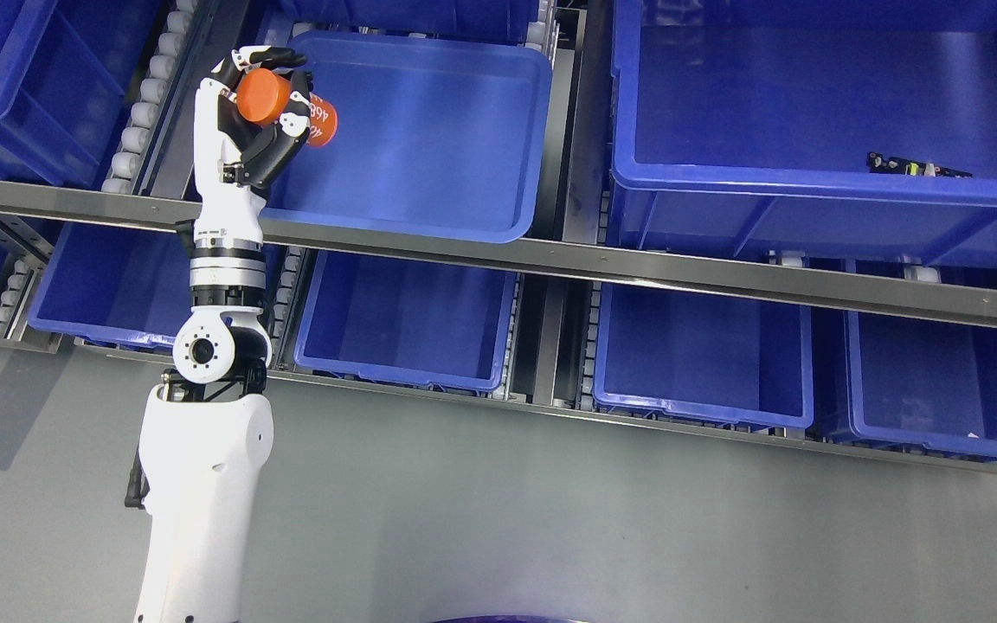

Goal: Grab orange capacitor from left shelf to right desk
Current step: 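Hold the capacitor in the left hand while turning toward the steel table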

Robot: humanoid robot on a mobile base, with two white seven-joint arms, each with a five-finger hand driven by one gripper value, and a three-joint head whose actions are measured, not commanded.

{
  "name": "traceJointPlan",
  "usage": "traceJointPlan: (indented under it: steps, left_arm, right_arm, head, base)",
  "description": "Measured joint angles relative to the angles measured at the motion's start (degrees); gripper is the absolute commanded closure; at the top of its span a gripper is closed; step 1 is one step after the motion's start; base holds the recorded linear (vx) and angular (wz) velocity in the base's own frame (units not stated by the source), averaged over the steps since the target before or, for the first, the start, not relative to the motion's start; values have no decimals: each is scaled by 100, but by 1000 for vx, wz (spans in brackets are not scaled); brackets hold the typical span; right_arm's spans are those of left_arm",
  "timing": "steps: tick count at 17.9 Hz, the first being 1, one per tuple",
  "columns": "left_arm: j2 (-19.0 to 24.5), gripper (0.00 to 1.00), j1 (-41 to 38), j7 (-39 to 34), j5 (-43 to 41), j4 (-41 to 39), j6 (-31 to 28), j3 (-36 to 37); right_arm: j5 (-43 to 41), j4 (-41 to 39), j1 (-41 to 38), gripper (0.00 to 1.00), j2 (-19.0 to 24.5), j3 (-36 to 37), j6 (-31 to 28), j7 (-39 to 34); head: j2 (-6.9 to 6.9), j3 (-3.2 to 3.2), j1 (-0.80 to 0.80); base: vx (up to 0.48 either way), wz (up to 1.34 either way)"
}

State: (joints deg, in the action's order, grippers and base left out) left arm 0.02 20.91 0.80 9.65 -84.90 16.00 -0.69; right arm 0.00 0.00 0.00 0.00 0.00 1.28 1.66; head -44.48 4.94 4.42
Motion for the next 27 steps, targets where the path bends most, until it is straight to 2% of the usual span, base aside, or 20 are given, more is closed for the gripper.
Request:
traceJointPlan:
  steps: [18,27]
  left_arm:
    - [-2,99,-159,5,45,-657,181,1]
    - [-3,98,-581,498,46,-777,634,40]
  right_arm:
    - [0,0,0,0,0,0,23,0]
    - [0,1,-9,0,0,0,17,-1]
  head:
    - [0,0,0]
    - [0,0,0]
  base:
    - [-100,47]
    - [-149,-205]
